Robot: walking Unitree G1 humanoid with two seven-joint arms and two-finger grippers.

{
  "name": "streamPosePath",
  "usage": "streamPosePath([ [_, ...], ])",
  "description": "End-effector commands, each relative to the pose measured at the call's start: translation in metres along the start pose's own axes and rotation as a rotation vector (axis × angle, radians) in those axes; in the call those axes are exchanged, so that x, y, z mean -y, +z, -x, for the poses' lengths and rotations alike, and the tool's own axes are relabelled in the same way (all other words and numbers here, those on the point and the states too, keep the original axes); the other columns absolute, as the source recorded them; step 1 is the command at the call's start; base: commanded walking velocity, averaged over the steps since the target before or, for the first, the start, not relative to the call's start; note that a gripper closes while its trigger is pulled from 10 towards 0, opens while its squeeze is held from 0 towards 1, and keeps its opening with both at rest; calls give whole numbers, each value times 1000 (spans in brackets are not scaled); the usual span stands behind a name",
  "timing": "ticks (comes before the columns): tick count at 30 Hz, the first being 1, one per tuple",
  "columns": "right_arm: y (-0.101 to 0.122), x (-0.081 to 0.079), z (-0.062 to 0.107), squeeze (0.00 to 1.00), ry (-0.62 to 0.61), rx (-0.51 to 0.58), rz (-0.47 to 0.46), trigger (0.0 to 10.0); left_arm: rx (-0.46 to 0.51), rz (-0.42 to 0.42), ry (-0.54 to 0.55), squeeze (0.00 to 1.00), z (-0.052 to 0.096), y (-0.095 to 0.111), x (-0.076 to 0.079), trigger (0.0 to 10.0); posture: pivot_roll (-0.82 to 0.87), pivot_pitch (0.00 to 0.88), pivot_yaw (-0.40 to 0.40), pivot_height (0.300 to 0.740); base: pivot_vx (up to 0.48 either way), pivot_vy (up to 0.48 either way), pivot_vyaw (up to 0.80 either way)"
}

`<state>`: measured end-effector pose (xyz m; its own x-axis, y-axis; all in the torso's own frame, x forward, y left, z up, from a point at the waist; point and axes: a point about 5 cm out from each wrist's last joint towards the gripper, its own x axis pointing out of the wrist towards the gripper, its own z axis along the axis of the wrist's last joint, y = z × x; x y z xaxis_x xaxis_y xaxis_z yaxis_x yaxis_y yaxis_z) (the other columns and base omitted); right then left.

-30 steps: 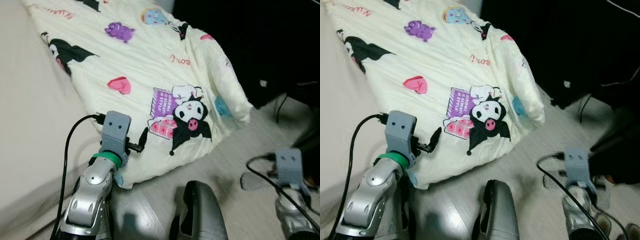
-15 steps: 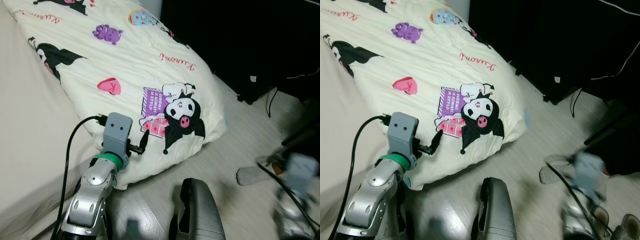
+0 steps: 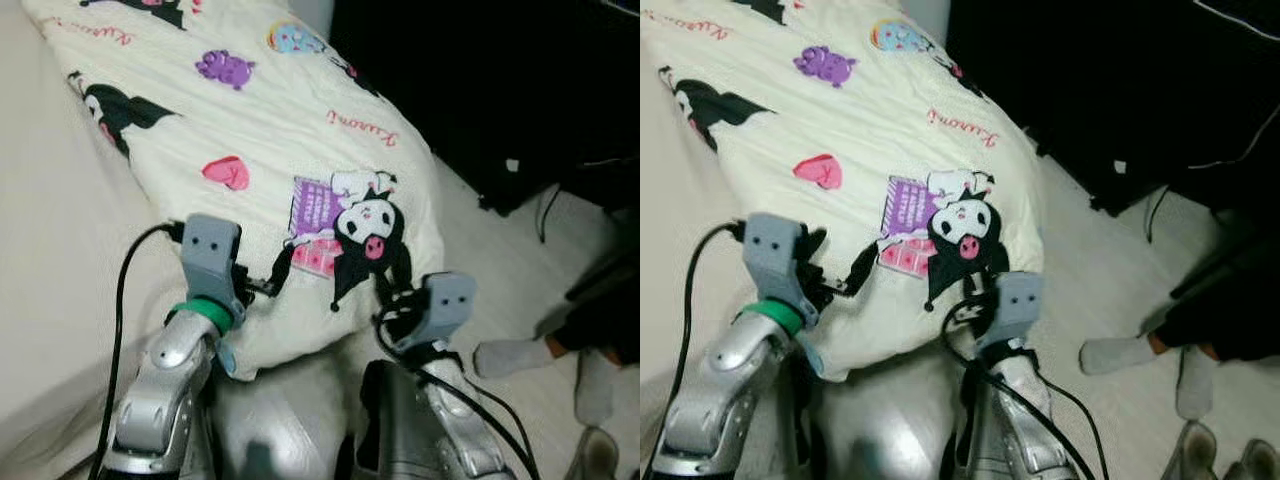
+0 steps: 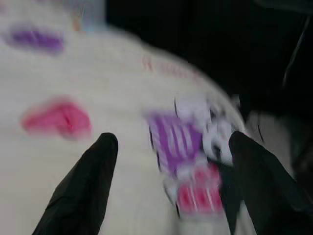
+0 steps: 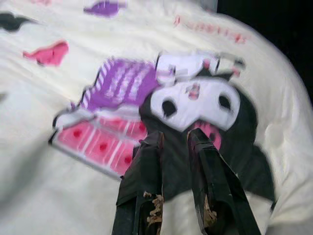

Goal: Clean up the room

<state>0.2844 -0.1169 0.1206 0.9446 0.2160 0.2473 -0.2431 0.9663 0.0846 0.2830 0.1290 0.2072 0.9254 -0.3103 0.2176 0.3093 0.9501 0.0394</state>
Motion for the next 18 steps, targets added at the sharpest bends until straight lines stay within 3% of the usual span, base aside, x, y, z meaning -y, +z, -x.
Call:
streamPosePath([
  [1,0,12,4,0,-34,1,19,10000,41,-40,24,0,2,6,-4,10000,100,157,-109,564,0,0,0],
  [2,1,18,3,0,-43,7,27,10000,66,-92,49,0,1,11,-8,10000,99,139,-113,569,0,0,0],
  [5,2,21,3,0,-44,6,33,10000,61,-121,65,0,2,9,-12,10000,98,132,-113,574,0,0,0],
  [10,-1,27,6,0,-41,-11,40,10000,-31,-178,67,0,12,-15,-18,10000,94,107,-107,593,0,0,0],
  [18,-8,28,12,0,-46,-49,42,10000,-76,-171,82,0,11,-29,-19,10000,92,95,-107,622,0,0,0],
])
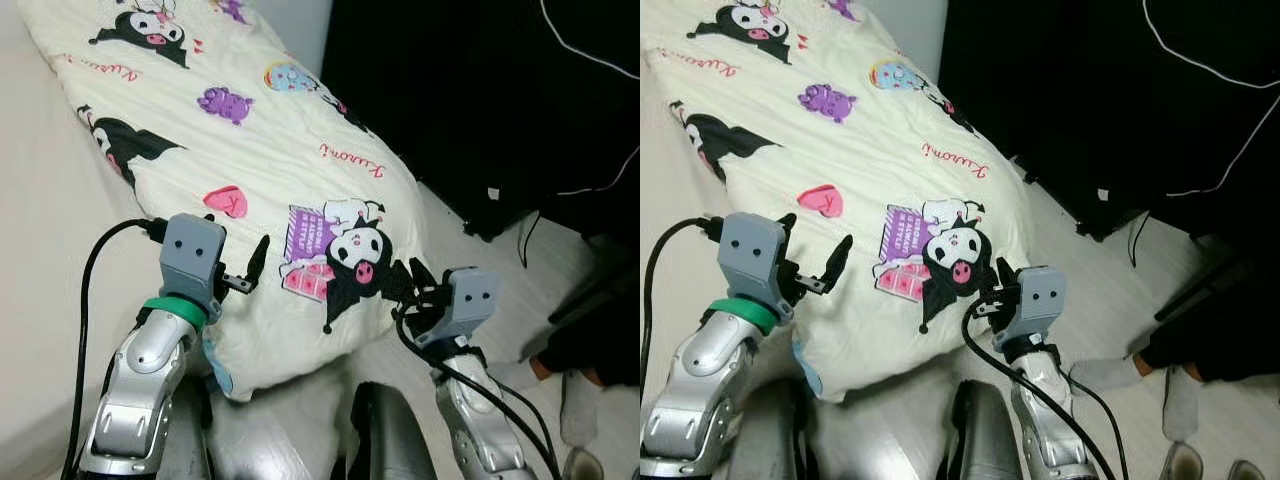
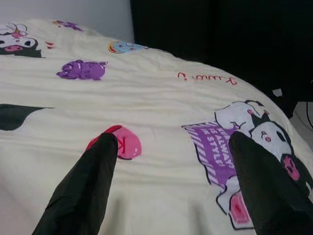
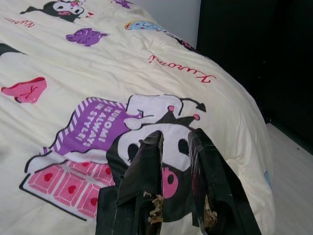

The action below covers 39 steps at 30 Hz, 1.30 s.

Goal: Clean up the room

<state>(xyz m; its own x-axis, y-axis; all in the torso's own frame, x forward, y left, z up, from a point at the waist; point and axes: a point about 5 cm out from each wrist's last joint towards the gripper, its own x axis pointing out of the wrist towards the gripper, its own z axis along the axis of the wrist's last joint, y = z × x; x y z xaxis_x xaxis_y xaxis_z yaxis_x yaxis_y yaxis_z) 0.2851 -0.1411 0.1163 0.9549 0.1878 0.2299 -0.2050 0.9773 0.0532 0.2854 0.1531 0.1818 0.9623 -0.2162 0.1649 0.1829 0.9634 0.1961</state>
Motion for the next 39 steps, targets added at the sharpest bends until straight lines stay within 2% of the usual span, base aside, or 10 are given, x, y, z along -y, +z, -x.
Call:
streamPosePath([
  [1,-7,4,6,0,-15,-35,4,10000,-10,9,-14,0,0,-4,5,10000,92,95,-107,627,0,0,0],
  [7,-8,5,6,0,-17,-40,4,10000,-9,10,-19,0,-3,-6,9,10000,92,95,-107,642,0,0,0],
  [17,-14,6,8,0,-21,-60,12,10000,-30,62,-50,0,-9,-18,29,10000,89,91,-103,681,0,0,0],
  [24,-15,7,6,0,-28,-61,16,10000,-35,69,-53,0,-10,-21,32,10000,90,93,-99,710,0,0,0],
  [39,-22,7,6,0,-79,-95,18,10000,-55,55,-59,0,-10,-30,32,10000,84,83,-88,739,0,0,0],
])
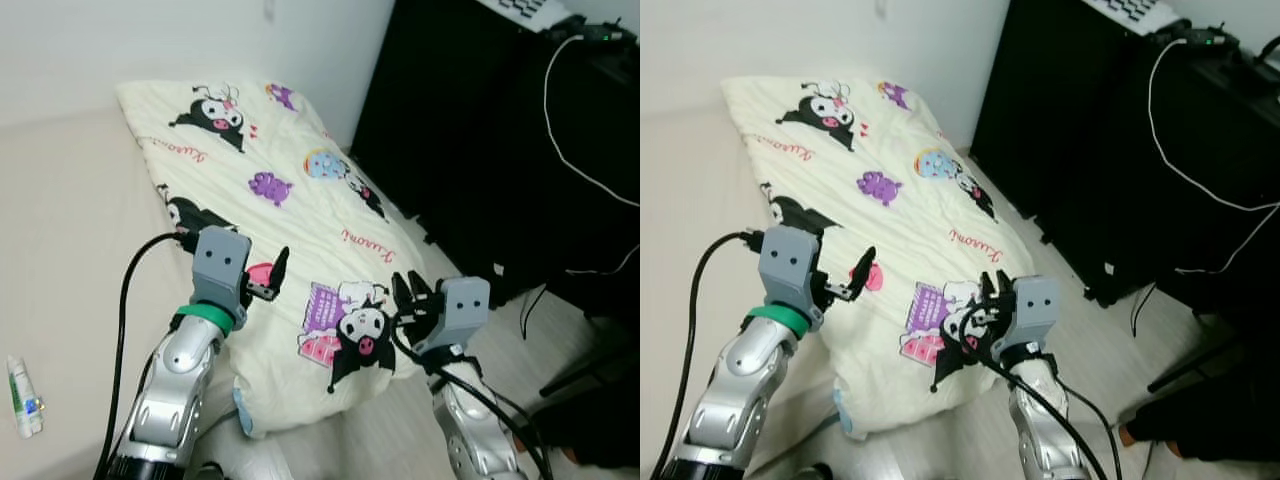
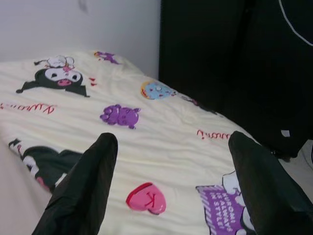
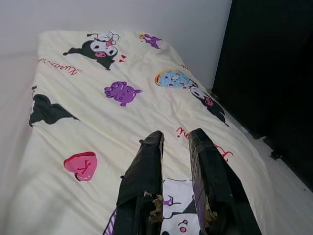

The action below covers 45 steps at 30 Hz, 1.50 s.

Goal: Clean up the room

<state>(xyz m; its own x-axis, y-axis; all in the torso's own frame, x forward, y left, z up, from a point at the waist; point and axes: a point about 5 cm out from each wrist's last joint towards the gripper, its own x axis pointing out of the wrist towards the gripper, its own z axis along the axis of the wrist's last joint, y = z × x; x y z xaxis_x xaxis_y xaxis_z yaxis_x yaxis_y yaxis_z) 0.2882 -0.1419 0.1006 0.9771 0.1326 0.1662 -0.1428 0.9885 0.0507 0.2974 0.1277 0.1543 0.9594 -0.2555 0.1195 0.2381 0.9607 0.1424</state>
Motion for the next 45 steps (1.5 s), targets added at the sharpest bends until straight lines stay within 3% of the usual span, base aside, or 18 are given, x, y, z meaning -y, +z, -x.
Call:
streamPosePath([
  [1,-10,5,4,0,-34,-59,15,10000,-24,-7,-13,0,2,-7,4,10000,82,82,-85,739,-296,0,0],
  [16,-13,-1,0,0,-22,-71,-39,10000,-28,-7,-17,0,3,-10,6,10000,83,86,-81,739,-455,0,0],
  [19,-14,-3,-1,0,-25,-83,-78,10000,-26,-8,-18,0,3,-10,6,10000,83,86,-81,739,-469,0,0],
  [22,-14,-8,-3,0,-7,-97,-179,10000,-25,-10,-18,0,3,-10,6,10000,83,89,-81,739,-467,0,0],
  [25,-12,-8,-4,0,-8,-89,-197,10000,-26,-10,-17,0,3,-10,6,10000,83,89,-81,739,-469,0,0],
  [33,-10,-7,-6,0,11,-73,-150,10000,-27,-13,-12,0,4,-11,5,10000,83,89,-81,739,-227,0,0],
  [45,-8,-10,-6,0,62,-64,-153,10000,-39,-34,-21,0,2,-12,5,10000,90,80,-78,739,0,0,759],
])
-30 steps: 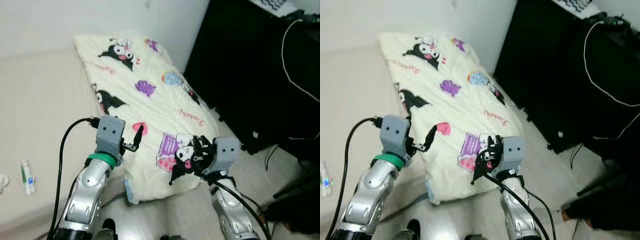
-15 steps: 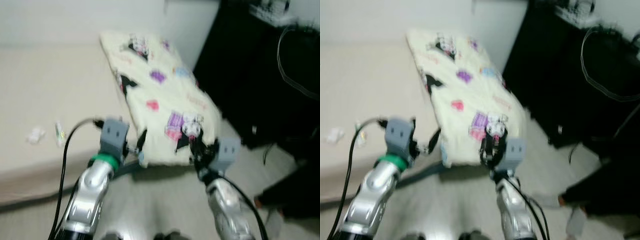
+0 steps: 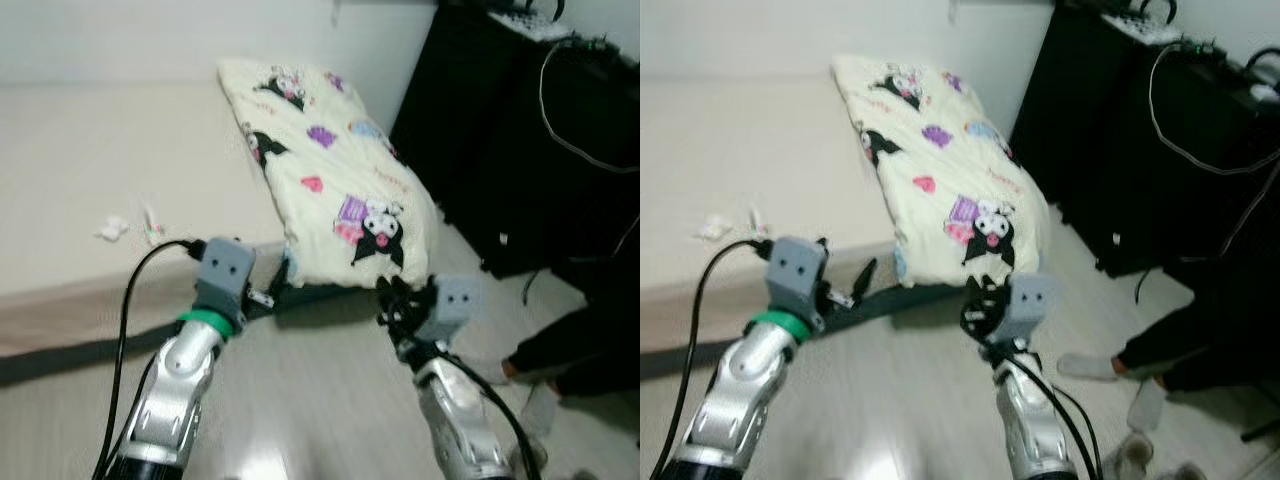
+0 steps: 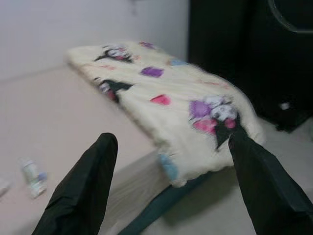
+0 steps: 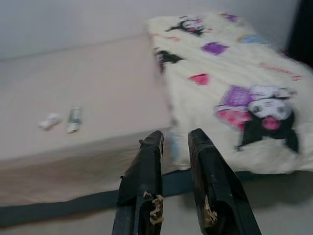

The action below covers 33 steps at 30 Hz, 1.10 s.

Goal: Clean up the room

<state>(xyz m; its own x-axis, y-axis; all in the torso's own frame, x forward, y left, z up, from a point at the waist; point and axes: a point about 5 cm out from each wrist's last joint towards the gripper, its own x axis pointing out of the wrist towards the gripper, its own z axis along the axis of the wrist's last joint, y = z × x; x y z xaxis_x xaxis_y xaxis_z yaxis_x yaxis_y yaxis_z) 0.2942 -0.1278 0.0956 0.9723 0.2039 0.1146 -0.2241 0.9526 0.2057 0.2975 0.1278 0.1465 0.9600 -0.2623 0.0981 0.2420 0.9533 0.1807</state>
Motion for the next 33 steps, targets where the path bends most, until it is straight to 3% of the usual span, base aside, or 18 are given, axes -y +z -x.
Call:
streamPosePath([
  [1,-1,3,1,0,2,-4,13,10000,-19,1,-9,0,1,-4,4,10000,92,77,-76,739,0,0,744],
  [20,-1,-3,2,0,38,9,-9,10000,-31,-12,-9,0,1,-7,3,10000,91,77,-69,739,0,0,731],
  [24,-8,-9,4,0,65,-27,2,10000,-57,-45,11,0,2,-15,0,10000,90,80,-66,739,480,0,506],
  [33,-11,-6,7,0,57,-34,6,10000,-106,-67,33,0,6,-29,-1,10000,90,80,-66,739,480,0,0],
])
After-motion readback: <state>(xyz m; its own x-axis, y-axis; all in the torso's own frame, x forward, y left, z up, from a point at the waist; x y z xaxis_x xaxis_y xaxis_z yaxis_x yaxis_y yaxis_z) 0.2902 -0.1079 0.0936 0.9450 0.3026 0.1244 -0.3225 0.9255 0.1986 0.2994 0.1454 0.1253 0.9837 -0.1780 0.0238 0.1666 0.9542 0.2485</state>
